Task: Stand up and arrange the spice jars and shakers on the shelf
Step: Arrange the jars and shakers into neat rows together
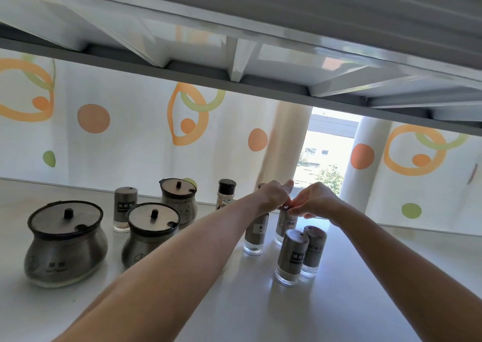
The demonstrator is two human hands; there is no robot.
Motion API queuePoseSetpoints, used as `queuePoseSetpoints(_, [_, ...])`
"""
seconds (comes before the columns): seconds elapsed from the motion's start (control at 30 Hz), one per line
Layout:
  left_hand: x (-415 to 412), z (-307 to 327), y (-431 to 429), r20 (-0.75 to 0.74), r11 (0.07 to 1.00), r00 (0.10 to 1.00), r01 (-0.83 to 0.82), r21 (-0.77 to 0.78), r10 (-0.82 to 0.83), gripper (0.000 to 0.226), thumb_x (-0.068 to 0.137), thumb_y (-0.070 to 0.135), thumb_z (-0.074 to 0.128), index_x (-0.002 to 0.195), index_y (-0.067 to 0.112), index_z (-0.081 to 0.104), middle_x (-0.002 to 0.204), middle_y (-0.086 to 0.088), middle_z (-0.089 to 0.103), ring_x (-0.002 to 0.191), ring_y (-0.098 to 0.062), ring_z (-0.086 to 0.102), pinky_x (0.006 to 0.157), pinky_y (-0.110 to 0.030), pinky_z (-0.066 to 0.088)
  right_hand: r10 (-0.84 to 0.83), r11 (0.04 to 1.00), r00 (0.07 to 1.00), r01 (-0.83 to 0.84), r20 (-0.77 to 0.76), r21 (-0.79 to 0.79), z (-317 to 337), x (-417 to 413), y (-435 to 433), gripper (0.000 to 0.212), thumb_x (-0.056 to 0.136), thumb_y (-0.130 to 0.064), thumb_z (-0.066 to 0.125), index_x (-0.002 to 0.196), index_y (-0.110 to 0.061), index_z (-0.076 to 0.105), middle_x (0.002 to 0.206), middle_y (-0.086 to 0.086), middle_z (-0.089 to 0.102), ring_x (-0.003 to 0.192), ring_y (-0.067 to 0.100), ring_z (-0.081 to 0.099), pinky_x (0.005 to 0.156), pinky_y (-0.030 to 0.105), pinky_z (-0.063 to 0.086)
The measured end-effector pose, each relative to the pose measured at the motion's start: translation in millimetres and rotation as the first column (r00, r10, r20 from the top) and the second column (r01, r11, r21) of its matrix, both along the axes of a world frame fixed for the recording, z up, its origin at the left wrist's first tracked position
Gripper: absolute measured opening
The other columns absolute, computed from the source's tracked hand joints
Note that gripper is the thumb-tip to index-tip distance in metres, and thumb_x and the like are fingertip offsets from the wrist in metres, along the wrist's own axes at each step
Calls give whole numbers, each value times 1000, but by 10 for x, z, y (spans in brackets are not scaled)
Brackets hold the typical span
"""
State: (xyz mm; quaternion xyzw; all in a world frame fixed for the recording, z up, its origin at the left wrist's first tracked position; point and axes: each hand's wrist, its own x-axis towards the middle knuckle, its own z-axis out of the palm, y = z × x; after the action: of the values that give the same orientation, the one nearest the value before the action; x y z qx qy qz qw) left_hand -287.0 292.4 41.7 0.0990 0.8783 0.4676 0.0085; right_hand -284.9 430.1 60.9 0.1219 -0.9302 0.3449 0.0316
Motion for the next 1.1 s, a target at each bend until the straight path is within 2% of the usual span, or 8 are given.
queuePoseSetpoints(0.23, [272, 174, -54, -142, 994, 990, -2, -112, -14, 61, 101, 43, 27, 116, -3, 65, 125, -22, 61, 114, -33, 58, 98, -37, 40, 1, 1000, 1000, -2, -18, -13, -1, 68, -48, 27, 74, -10, 76, 95, 7, 71, 101, 26, 70, 99, 40, 64, 79, 37, 54])
queuePoseSetpoints(0.3, [327, 247, -137, -160, 984, 987, -15, -180, -14, 61, 101, 44, 27, 116, -3, 64, 121, -22, 64, 109, -33, 61, 98, -39, 43, 12, 1000, 999, -12, -38, -23, 24, 87, -70, 29, 78, -16, 73, 95, 8, 70, 98, 24, 70, 90, 37, 66, 73, 31, 48])
queuePoseSetpoints(0.43, [467, 394, -405, -223, 914, 972, -161, -372, 80, 60, 100, 47, 24, 113, 0, 59, 117, -20, 63, 110, -35, 57, 91, -38, 43, 64, 998, 994, -62, -93, 33, 96, 207, -178, 43, 89, -37, 56, 58, -8, 54, 60, 6, 52, 57, 16, 44, 60, 27, 35])
queuePoseSetpoints(0.5, [531, 437, -577, -221, 869, 973, -165, -466, 66, 59, 100, 48, 18, 119, 4, 54, 122, -18, 59, 116, -35, 53, 93, -40, 39, 101, 992, 986, -90, -133, 88, 114, 275, -273, 46, 92, -45, 45, 84, -6, 68, 86, 13, 66, 82, 25, 59, 78, 34, 45])
queuePoseSetpoints(0.6, [653, 472, -861, -236, 808, 969, -200, -554, 77, 58, 99, 49, 13, 127, 11, 48, 128, -16, 55, 122, -33, 47, 102, -45, 37, 148, 967, 981, -117, -125, 226, 157, 406, -494, 64, 91, -59, 29, 128, -14, 56, 130, 9, 58, 121, 28, 51, 106, 43, 36])
queuePoseSetpoints(0.73, [841, 506, -1204, -262, 737, 957, -266, -621, 124, 59, 100, 47, 9, 137, 14, 41, 140, -11, 47, 134, -28, 36, 111, -46, 27, 165, 933, 980, -120, -107, 338, 159, 381, -759, 119, 48, -98, -1, 140, -32, 37, 142, -2, 44, 134, 20, 33, 114, 56, 18])
queuePoseSetpoints(0.9, [1142, 575, -1651, -254, 703, 948, -313, -639, 191, 56, 101, 43, 6, 142, 17, 34, 148, -8, 39, 143, -26, 24, 116, -45, 19, 145, 897, 983, -83, -111, 433, 299, 708, -1201, 65, 88, -67, 7, 145, -40, 21, 158, -1, 15, 147, 24, 5, 114, 57, -3])
queuePoseSetpoints(1.1, [1419, 515, -2197, -239, 689, 927, -376, -620, 290, 64, 98, 51, 5, 145, 16, 32, 149, -13, 38, 141, -27, 28, 115, -42, 23, 218, 869, 971, -148, -97, 472, 332, 917, -1671, 65, 88, -68, 7, 146, -40, 18, 159, -1, 14, 147, 25, 2, 115, 57, -5])
